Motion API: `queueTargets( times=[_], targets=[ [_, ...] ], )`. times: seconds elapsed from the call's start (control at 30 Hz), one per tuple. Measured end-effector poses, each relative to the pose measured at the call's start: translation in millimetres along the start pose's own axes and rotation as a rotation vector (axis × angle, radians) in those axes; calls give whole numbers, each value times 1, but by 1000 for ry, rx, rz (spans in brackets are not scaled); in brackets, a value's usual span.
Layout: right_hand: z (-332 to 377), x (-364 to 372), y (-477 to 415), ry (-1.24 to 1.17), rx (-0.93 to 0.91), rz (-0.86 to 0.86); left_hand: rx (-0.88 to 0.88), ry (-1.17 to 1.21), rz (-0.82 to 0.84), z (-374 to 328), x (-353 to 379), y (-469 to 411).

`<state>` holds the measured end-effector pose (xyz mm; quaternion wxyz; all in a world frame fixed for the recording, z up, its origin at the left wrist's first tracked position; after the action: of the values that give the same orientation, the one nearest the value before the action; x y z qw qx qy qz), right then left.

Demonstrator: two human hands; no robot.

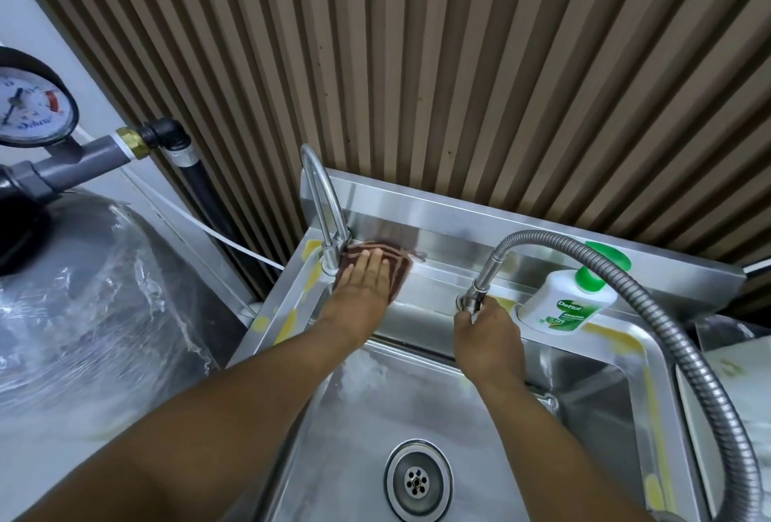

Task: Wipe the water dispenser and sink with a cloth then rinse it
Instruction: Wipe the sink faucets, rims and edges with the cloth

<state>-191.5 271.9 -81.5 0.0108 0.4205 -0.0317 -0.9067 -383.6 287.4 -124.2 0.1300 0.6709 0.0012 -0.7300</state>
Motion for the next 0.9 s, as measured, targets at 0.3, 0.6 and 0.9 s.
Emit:
queueTargets(
  times=[0.3, 0.6, 0.9],
  targets=[
    [-1, 0, 0, -13, 16, 4, 188, 188, -19, -75, 8, 20],
    [-1, -1, -1, -12, -1, 6, -374, 700, -99, 3, 36, 61],
    [-4, 0, -3, 9, -22, 23, -948, 2209, 351, -69, 22, 28]
  ],
)
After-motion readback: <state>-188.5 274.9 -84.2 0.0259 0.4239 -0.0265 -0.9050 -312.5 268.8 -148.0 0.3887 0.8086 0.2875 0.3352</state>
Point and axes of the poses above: each hand's wrist, its own y-axis away from the middle knuckle, its own x-axis out of the palm, z = x × y, the point moved 3 cm from there along -y, towards the middle knuckle, and after that the axes turned 15 degrees about -x, right-handed, at the moved point
